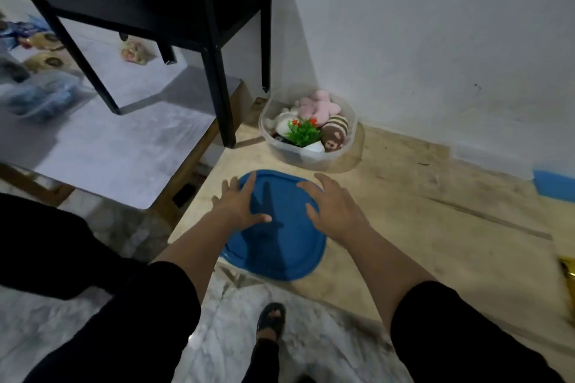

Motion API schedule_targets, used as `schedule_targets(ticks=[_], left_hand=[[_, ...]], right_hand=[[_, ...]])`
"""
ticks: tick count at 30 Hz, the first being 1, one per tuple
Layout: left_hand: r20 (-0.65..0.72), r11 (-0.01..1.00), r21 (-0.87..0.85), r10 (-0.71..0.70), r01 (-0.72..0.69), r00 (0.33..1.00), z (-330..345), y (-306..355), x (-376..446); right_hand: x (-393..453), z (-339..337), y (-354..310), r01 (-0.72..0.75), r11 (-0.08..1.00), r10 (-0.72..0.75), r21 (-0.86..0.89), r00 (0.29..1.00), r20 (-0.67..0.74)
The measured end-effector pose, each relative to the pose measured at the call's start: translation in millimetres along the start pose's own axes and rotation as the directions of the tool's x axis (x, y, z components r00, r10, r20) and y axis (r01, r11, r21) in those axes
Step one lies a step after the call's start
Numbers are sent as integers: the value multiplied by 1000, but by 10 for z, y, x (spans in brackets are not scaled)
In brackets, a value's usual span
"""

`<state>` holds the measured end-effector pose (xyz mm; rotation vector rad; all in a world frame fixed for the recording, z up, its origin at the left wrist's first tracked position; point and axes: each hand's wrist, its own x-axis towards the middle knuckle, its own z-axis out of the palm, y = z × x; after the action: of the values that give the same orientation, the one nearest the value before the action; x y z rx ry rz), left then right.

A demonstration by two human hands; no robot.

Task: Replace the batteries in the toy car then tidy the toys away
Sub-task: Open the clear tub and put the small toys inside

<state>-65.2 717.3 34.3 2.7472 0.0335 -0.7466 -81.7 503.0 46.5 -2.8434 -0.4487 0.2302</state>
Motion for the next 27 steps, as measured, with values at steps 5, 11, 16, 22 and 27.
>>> schedule_targets(ticks=[5,11,16,22,27], left_hand=[[86,994,-7,-104,105,991,382,-210,-309],[39,998,-9,-60,61,997,499,-250,-402],[30,999,-14,-47,47,998,495,-313,-505],[-40,999,6,33,-33,999,347,-448,-667],[-130,993,1,115,-116,985,63,-404,-712]], right_hand=[[-456,311,-105,-163,973,200,-163,948,247],[-660,605,-154,-268,944,319,-190,889,329],[-754,709,-241,-348,926,378,-149,870,318],[-940,690,-533,-439,894,447,-87,866,226],[-958,296,-710,-471,880,475,-68,870,131]])
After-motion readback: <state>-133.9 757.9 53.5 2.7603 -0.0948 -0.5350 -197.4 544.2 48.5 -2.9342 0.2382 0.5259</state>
